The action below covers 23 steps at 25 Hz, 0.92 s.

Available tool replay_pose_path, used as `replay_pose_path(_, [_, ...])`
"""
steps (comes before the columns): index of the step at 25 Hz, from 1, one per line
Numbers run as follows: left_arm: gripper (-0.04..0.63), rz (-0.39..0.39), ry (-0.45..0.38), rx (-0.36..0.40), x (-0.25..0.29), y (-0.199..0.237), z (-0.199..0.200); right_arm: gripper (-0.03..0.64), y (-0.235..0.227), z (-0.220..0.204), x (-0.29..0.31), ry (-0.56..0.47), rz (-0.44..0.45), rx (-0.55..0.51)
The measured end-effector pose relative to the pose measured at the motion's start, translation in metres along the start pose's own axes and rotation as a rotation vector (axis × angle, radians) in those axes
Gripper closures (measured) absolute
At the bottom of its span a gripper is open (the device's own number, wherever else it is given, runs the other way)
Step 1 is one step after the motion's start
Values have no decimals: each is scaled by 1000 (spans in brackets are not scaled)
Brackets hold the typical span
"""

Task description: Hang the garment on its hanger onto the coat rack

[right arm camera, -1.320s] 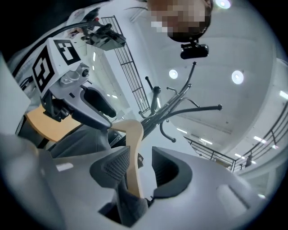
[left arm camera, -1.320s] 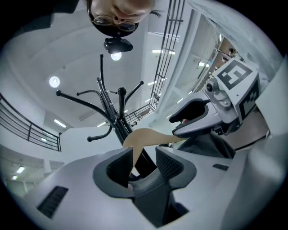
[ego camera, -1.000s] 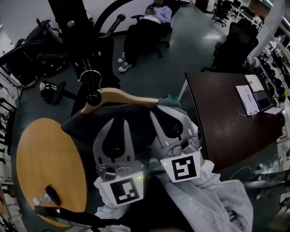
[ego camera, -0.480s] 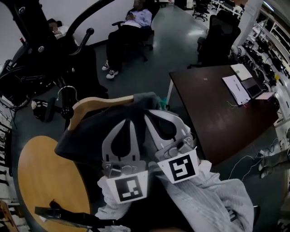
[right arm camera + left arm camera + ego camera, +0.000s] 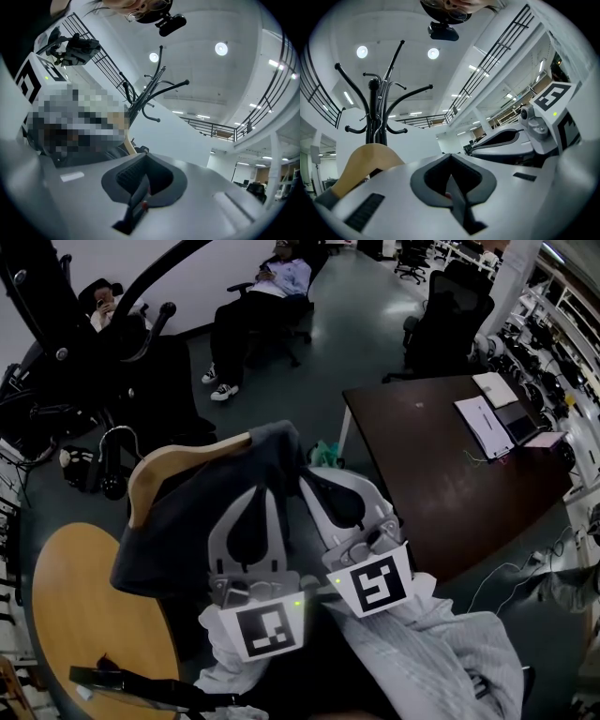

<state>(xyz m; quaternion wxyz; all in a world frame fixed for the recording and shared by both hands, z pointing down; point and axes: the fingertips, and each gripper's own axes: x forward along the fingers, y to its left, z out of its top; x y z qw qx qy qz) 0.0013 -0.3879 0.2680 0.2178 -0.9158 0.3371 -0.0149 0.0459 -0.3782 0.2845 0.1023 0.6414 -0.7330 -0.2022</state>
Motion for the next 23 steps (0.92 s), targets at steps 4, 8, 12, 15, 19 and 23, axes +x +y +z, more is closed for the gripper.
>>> replay_pose_path(4, [589, 9, 4, 6, 3, -3, 0, 617, -4, 0, -2, -14, 3, -6])
replay_pose_path(8, [589, 14, 13, 18, 3, -4, -1, 617, -6, -2, -2, -18, 7, -6])
replay_pose_path(12, [589, 19, 21, 29, 7, -9, -6, 617, -7, -9, -4, -23, 8, -7])
replay_pose_path(15, [591, 25, 26, 27, 13, -12, -7, 617, -12, -15, -4, -17, 10, -1])
replay_pose_path(19, [589, 18, 37, 15, 18, -8, -8, 617, -15, -11, 0, -33, 19, -23])
replay_pose_path(23, [589, 1, 40, 21, 23, -8, -11, 617, -24, -12, 3, -31, -9, -39])
